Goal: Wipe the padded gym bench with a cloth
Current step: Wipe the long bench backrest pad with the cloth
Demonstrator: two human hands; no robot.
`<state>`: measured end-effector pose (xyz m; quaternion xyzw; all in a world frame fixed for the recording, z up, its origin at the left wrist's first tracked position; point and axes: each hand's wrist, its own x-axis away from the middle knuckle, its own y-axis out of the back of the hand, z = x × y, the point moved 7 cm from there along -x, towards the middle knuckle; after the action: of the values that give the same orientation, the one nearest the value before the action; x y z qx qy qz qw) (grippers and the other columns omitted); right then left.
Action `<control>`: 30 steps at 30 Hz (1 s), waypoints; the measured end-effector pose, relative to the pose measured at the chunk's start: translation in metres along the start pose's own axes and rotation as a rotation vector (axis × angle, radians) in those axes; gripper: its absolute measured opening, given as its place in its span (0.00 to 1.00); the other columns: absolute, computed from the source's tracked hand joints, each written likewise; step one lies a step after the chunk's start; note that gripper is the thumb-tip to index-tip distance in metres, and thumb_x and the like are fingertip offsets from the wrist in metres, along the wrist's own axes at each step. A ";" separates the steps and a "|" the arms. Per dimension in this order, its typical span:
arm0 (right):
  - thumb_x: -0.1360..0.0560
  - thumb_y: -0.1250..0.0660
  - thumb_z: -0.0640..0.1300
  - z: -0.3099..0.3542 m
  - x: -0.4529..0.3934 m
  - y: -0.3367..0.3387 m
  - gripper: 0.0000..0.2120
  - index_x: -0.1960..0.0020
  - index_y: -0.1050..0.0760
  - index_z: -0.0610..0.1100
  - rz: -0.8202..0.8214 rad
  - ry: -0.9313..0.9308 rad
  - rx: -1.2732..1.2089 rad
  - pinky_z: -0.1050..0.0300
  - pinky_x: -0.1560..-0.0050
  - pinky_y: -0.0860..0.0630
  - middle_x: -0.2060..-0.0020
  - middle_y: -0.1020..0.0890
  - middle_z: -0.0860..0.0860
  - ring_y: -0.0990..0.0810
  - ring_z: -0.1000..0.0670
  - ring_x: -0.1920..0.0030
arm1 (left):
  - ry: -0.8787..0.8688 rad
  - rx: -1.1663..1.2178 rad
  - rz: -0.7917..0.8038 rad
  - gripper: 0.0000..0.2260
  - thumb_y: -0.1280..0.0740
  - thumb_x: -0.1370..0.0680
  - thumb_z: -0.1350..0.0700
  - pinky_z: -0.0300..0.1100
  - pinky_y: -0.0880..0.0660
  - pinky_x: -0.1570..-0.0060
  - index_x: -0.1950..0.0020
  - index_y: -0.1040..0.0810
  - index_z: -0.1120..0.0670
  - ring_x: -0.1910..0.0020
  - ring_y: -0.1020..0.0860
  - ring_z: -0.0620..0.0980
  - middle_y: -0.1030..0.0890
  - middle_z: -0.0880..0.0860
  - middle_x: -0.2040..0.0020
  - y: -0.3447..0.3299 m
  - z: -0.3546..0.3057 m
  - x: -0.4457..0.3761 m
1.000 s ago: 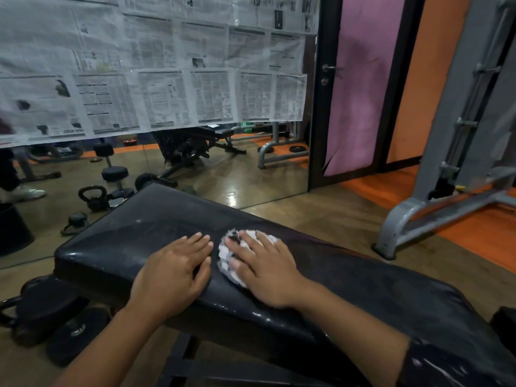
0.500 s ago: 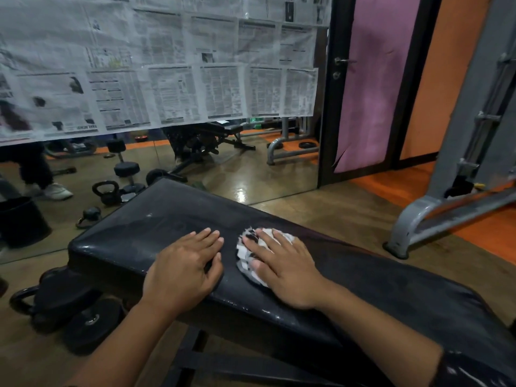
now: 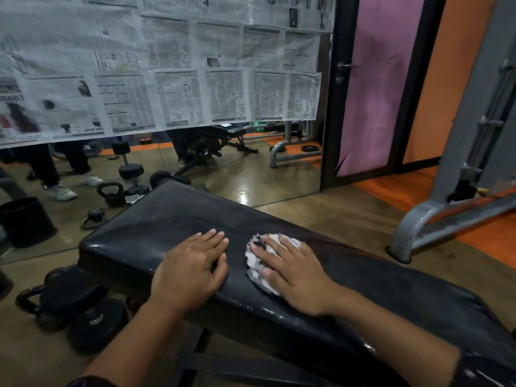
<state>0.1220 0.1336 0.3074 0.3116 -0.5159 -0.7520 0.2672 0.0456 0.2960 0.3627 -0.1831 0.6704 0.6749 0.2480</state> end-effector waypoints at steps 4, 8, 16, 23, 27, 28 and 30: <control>0.24 0.60 0.68 -0.054 -0.019 0.002 0.26 0.26 0.54 0.69 0.047 -0.074 -0.043 0.45 0.24 0.54 0.22 0.50 0.60 0.54 0.53 0.22 | 0.003 0.009 -0.002 0.19 0.43 0.24 0.48 0.39 0.31 0.36 0.42 0.18 0.53 0.39 0.23 0.43 0.19 0.49 0.41 -0.004 0.000 0.001; 0.21 0.57 0.63 -0.084 -0.064 -0.002 0.25 0.24 0.51 0.63 0.062 -0.354 -0.051 0.40 0.26 0.49 0.22 0.47 0.55 0.48 0.47 0.22 | 0.013 0.010 -0.016 0.19 0.43 0.24 0.48 0.38 0.34 0.35 0.43 0.18 0.54 0.39 0.23 0.44 0.19 0.50 0.42 -0.003 0.002 0.002; 0.22 0.59 0.67 -0.032 -0.017 0.000 0.25 0.26 0.53 0.69 0.075 0.066 -0.053 0.47 0.24 0.56 0.22 0.50 0.59 0.55 0.54 0.22 | 0.015 0.026 -0.037 0.19 0.43 0.25 0.49 0.40 0.30 0.36 0.44 0.17 0.53 0.39 0.22 0.45 0.18 0.50 0.42 -0.002 0.002 0.002; 0.20 0.58 0.60 -0.058 -0.072 -0.002 0.24 0.24 0.49 0.62 0.052 -0.345 -0.023 0.39 0.27 0.49 0.22 0.46 0.56 0.46 0.44 0.23 | 0.014 0.042 -0.036 0.19 0.43 0.25 0.48 0.43 0.28 0.37 0.43 0.18 0.53 0.39 0.22 0.44 0.18 0.49 0.42 -0.003 0.002 0.001; 0.20 0.59 0.61 0.012 -0.024 -0.001 0.23 0.25 0.53 0.65 -0.022 0.020 0.011 0.40 0.26 0.54 0.22 0.49 0.56 0.53 0.48 0.22 | 0.019 0.033 -0.029 0.19 0.43 0.25 0.48 0.43 0.28 0.36 0.42 0.18 0.53 0.39 0.23 0.44 0.19 0.49 0.41 -0.003 0.003 0.002; 0.21 0.61 0.64 0.020 -0.004 -0.001 0.24 0.25 0.54 0.67 -0.040 0.123 -0.021 0.42 0.25 0.54 0.22 0.49 0.58 0.53 0.50 0.22 | 0.019 0.034 -0.029 0.19 0.43 0.25 0.48 0.42 0.28 0.36 0.42 0.18 0.53 0.38 0.23 0.44 0.19 0.49 0.41 -0.003 0.004 0.002; 0.24 0.64 0.68 0.004 0.019 -0.001 0.25 0.27 0.54 0.71 -0.014 0.182 -0.066 0.48 0.25 0.55 0.23 0.48 0.61 0.53 0.54 0.22 | 0.021 0.043 -0.033 0.19 0.43 0.25 0.48 0.41 0.29 0.36 0.43 0.18 0.53 0.38 0.23 0.44 0.19 0.49 0.41 -0.004 0.004 0.001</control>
<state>0.1068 0.1227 0.3038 0.3733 -0.4621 -0.7391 0.3177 0.0471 0.3001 0.3588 -0.1960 0.6841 0.6543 0.2558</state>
